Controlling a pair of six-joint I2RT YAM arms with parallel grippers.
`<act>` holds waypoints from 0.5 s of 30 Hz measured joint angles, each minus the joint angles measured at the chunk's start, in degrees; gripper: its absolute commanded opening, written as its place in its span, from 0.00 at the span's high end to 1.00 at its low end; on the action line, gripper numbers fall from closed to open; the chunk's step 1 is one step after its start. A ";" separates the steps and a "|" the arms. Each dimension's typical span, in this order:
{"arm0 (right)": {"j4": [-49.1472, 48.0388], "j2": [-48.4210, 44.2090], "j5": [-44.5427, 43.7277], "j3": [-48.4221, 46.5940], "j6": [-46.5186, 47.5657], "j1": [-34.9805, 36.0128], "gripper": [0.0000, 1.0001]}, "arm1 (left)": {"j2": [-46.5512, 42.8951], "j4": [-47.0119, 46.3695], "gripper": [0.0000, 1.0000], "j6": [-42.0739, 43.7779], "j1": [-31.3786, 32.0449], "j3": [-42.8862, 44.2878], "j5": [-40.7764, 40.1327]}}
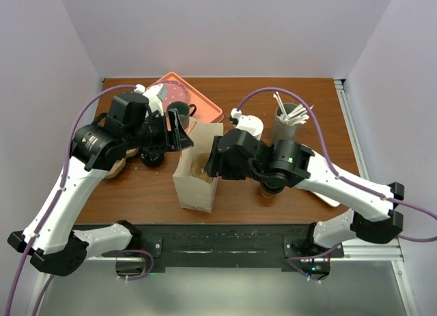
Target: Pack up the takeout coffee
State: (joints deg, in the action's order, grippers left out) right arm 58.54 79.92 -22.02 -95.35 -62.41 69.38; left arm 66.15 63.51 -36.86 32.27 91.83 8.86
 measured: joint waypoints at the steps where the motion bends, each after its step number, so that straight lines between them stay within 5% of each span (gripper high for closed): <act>1: 0.22 1.03 -0.52 -0.39 0.00 0.00 0.46 | -0.02 -0.09 0.36 -0.04 0.00 -0.11 0.02; 5: 2.51 4.35 -1.86 -1.16 -0.17 0.07 0.60 | -0.04 -0.07 0.37 -0.07 0.00 -0.13 -0.09; 7: 4.11 5.66 -2.80 -1.29 -0.09 0.11 0.73 | 0.00 0.09 0.36 -0.02 0.00 0.09 -0.44; 8: 4.76 5.92 -3.04 -1.29 0.15 0.15 0.89 | 0.17 0.59 0.36 0.02 0.00 0.70 -0.76; 10: 5.51 6.08 -3.96 -1.29 0.87 0.20 0.99 | 1.18 1.75 0.36 0.52 0.00 3.19 -1.95; 15: 5.18 5.22 -4.00 -1.27 9.94 0.13 1.00 | 8.02 6.64 0.37 3.76 -0.20 16.74 -8.04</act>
State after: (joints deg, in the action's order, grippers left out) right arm 63.72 85.14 -26.02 -96.62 -52.47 69.52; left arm 74.17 70.15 -33.10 32.08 108.57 0.82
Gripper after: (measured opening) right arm 0.009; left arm 0.637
